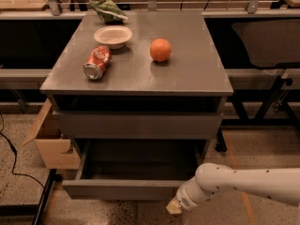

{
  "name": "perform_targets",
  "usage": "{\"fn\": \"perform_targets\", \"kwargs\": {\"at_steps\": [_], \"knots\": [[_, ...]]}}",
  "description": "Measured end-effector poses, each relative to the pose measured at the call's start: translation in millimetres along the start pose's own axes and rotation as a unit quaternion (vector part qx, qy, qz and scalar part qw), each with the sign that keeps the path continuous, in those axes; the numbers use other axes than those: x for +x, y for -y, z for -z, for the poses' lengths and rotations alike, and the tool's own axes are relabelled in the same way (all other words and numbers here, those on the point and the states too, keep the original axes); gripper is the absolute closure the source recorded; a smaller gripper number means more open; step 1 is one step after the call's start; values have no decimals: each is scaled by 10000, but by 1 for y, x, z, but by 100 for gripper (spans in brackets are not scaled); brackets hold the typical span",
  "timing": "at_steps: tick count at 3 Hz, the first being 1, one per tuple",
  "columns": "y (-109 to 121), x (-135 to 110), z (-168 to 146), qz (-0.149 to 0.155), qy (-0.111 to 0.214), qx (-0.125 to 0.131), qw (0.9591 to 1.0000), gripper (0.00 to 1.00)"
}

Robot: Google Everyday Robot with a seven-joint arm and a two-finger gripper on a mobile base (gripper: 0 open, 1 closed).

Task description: Close middle drawer

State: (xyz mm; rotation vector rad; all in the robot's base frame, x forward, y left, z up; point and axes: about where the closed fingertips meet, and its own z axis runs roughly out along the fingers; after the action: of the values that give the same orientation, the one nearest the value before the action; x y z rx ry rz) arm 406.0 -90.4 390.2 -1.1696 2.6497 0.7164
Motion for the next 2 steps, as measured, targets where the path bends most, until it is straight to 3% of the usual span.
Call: {"fn": "perform_targets", "kwargs": {"at_steps": [2], "knots": [[30,-19,12,195,333,589,9975,100]]}}
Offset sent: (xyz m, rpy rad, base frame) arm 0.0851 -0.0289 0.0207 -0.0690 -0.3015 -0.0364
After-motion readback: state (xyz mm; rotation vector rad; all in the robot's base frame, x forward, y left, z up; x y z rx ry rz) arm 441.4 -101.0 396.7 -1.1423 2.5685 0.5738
